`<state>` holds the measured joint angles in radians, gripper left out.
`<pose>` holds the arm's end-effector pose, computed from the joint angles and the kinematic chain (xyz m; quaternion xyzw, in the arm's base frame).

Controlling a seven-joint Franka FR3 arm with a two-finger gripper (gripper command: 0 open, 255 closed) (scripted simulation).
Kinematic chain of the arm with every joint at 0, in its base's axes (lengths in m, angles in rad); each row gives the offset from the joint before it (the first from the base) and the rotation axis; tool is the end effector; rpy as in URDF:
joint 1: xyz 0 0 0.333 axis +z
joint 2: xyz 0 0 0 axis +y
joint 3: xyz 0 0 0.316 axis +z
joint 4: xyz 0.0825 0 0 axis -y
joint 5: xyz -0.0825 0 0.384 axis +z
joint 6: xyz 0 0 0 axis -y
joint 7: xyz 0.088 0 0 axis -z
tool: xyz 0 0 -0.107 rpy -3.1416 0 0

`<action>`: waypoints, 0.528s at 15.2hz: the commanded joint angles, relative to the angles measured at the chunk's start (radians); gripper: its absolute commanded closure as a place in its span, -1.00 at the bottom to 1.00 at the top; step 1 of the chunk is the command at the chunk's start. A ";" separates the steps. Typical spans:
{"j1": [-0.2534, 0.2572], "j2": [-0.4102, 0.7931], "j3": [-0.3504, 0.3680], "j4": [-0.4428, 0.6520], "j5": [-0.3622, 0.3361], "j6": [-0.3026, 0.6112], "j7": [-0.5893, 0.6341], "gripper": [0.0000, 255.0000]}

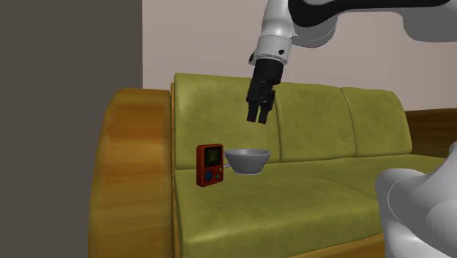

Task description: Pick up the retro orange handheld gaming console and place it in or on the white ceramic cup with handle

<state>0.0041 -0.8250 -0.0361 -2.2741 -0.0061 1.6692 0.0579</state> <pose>0.3041 -0.0152 0.6511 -0.9931 0.0404 -0.1094 0.0122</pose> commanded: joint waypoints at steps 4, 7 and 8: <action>0.064 0.129 -0.093 0.063 -0.034 0.006 -0.230 -1.00; 0.127 0.270 -0.172 0.146 -0.054 0.003 -0.458 -1.00; 0.147 0.318 -0.195 0.177 -0.058 0.001 -0.533 -1.00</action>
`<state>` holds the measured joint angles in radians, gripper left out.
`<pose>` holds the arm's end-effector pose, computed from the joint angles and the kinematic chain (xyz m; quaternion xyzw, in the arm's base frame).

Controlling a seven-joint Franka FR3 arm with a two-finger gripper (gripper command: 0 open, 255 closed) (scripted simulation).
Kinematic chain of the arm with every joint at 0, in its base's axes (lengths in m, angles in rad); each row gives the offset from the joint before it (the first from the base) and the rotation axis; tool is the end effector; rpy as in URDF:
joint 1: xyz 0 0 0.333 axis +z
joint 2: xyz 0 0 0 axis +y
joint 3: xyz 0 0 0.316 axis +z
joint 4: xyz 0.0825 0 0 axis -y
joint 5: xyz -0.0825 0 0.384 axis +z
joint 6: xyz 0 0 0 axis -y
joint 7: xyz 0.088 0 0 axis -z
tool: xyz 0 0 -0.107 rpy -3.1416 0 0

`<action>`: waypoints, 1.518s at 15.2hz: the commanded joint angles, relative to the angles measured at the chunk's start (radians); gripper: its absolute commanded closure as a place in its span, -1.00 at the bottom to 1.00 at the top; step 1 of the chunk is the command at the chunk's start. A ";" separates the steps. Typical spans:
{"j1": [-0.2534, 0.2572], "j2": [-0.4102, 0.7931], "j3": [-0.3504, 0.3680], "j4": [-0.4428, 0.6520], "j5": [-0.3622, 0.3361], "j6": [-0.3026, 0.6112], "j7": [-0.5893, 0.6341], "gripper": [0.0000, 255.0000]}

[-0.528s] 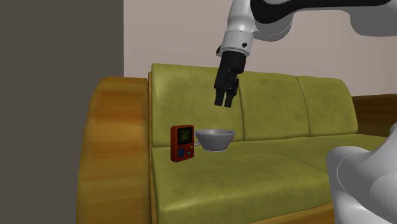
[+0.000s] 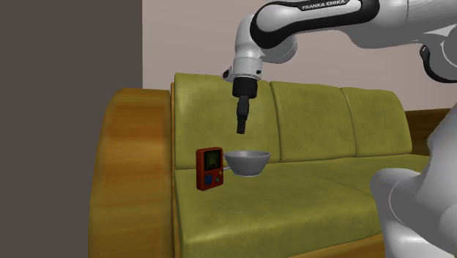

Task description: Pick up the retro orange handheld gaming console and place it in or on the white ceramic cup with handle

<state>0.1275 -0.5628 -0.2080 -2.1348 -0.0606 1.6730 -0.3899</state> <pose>0.3842 -0.0570 0.6227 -0.9843 -0.1685 -0.0499 0.0144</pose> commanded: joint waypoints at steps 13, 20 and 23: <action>0.097 0.276 -0.103 0.080 -0.008 0.079 -0.425 -1.00; 0.097 0.277 -0.103 0.080 -0.008 0.079 -0.426 -1.00; 0.097 0.277 -0.103 0.080 -0.008 0.079 -0.426 1.00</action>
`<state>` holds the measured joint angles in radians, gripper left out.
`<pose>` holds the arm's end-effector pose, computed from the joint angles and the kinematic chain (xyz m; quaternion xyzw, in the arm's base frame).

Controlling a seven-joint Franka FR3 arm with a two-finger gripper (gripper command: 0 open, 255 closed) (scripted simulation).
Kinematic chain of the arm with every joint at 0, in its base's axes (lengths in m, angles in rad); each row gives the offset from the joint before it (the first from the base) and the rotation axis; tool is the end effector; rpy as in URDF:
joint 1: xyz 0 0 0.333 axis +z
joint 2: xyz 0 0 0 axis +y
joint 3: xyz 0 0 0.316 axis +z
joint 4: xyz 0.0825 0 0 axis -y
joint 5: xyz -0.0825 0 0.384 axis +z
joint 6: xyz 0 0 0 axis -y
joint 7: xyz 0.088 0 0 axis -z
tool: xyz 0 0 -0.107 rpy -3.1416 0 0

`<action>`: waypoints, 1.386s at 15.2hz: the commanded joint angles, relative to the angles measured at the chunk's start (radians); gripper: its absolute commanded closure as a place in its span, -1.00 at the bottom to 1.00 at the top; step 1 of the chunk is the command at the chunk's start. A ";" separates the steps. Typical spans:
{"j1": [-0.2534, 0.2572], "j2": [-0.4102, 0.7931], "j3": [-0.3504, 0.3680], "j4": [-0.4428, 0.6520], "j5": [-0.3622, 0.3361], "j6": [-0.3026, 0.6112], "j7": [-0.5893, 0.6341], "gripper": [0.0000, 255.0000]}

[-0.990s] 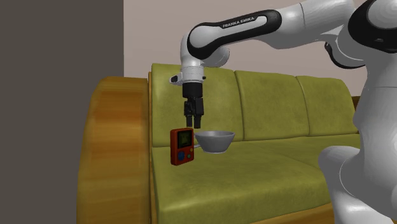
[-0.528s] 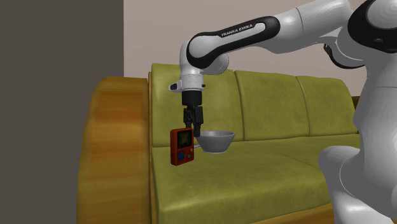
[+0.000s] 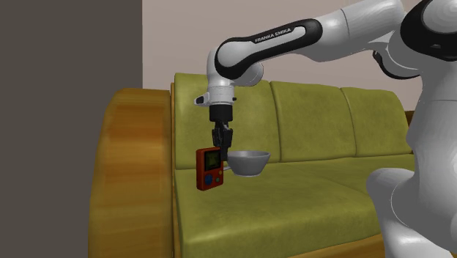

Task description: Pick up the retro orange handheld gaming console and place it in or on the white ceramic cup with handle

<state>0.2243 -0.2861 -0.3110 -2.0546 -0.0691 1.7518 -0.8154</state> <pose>0.4686 -0.0601 0.5492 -0.9294 -0.3687 0.0091 0.0147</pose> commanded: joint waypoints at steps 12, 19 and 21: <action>0.002 0.003 0.003 0.069 0.003 -0.067 0.000 1.00; 0.005 0.016 0.005 0.177 0.008 -0.161 -0.003 1.00; 0.006 0.022 0.006 0.210 0.009 -0.188 -0.004 1.00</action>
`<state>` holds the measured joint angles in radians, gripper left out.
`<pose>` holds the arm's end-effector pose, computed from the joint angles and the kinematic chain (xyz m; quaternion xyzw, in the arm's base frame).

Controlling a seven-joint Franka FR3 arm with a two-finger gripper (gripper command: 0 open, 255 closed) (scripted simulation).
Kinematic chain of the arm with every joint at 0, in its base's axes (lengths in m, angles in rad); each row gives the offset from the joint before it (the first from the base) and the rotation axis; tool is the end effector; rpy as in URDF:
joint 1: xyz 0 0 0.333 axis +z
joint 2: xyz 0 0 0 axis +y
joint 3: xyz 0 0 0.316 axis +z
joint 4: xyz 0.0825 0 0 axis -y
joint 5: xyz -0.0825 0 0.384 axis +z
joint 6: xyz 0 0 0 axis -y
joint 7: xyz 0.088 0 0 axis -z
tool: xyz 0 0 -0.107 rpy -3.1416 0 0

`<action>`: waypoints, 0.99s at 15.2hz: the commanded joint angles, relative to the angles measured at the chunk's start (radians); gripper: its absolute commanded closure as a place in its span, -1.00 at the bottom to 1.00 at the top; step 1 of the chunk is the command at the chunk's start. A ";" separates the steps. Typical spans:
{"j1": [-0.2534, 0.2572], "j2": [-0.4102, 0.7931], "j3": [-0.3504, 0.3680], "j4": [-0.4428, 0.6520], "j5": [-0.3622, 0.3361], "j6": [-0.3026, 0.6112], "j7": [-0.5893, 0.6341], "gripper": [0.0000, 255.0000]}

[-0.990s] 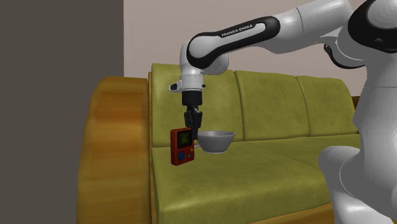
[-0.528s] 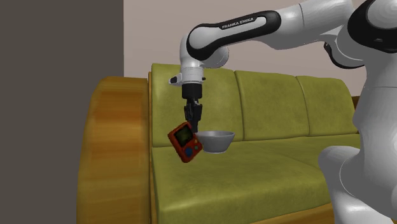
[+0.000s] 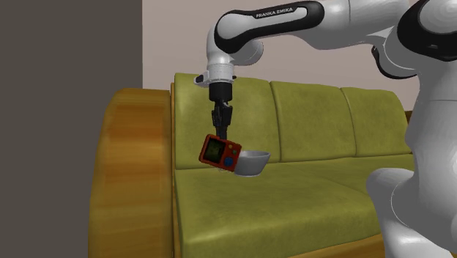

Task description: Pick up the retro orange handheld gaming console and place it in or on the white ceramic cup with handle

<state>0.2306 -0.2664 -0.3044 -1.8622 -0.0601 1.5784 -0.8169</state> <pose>0.4691 -0.0589 0.6172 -0.9293 -0.3689 0.0091 0.0147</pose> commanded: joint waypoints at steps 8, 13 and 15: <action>0.002 0.036 -0.002 0.161 0.010 -0.126 -0.009 1.00; 0.003 0.066 -0.006 0.262 0.017 -0.198 -0.015 1.00; 0.004 0.076 -0.007 0.292 0.020 -0.219 -0.018 1.00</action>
<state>0.2347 -0.1962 -0.3094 -1.5861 -0.0415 1.3699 -0.8314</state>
